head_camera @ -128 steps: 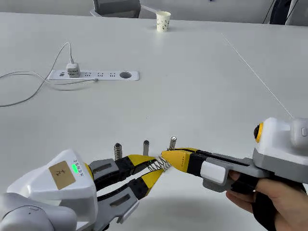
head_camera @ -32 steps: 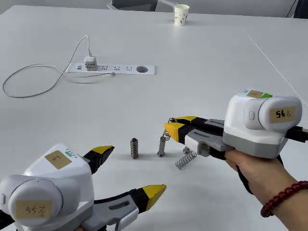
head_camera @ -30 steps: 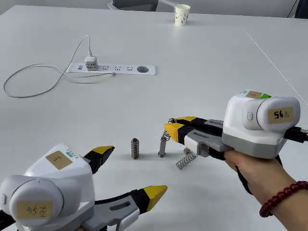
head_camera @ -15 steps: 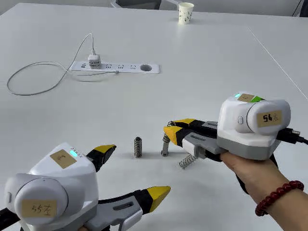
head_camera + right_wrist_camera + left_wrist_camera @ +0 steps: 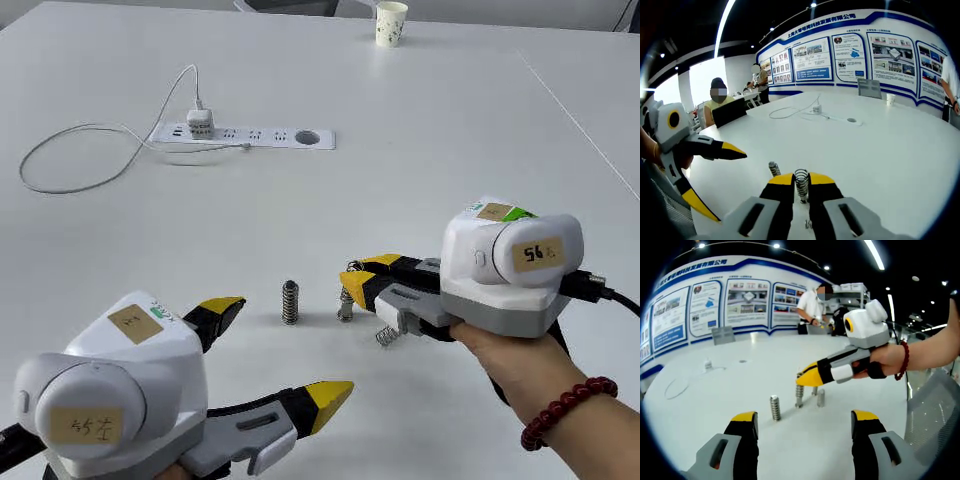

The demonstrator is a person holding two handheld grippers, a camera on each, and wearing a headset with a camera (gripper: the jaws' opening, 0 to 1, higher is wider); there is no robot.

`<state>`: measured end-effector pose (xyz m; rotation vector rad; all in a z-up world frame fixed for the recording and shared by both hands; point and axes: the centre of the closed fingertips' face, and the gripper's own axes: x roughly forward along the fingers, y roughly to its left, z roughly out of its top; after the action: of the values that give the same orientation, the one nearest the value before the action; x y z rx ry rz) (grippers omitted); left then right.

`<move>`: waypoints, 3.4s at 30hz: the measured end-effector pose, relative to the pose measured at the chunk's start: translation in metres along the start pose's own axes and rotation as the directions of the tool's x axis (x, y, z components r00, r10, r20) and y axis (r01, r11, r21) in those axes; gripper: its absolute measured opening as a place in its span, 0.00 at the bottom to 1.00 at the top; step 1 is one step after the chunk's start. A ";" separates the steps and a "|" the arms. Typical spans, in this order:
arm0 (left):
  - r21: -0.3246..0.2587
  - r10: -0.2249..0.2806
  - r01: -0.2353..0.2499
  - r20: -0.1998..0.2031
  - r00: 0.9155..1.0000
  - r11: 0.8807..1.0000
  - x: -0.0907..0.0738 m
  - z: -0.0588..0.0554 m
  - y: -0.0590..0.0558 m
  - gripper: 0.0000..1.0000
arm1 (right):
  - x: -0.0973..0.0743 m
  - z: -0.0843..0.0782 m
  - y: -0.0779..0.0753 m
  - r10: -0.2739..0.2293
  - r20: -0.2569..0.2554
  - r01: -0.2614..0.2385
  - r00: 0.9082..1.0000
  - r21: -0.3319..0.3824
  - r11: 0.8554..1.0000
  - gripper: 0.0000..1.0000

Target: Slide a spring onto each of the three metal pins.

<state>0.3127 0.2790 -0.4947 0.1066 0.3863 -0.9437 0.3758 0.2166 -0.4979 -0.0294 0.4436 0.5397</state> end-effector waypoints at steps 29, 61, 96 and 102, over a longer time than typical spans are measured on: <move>0.018 -0.019 0.020 -0.012 1.000 1.000 0.001 0.000 -0.007 0.72 | 0.008 -0.026 0.001 0.003 -0.074 -0.004 0.997 -0.016 1.000 0.11; 0.039 -0.024 0.025 -0.018 1.000 0.999 0.002 0.002 -0.010 0.63 | -0.015 0.000 0.003 0.001 0.003 -0.001 1.000 0.043 0.999 0.25; 0.102 -0.098 0.108 -0.098 0.990 0.989 0.040 -0.004 -0.033 0.41 | -0.071 -0.011 -0.035 -0.079 0.028 0.075 0.997 0.101 0.992 0.41; 0.132 -0.115 0.130 -0.112 0.987 0.983 0.050 -0.007 -0.039 0.38 | -0.082 -0.015 -0.038 -0.073 0.033 0.069 0.997 0.109 0.992 0.43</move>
<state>0.3054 0.2189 -0.5165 0.2626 0.4266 -1.0897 0.3265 0.1415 -0.4804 0.0677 0.4331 0.4448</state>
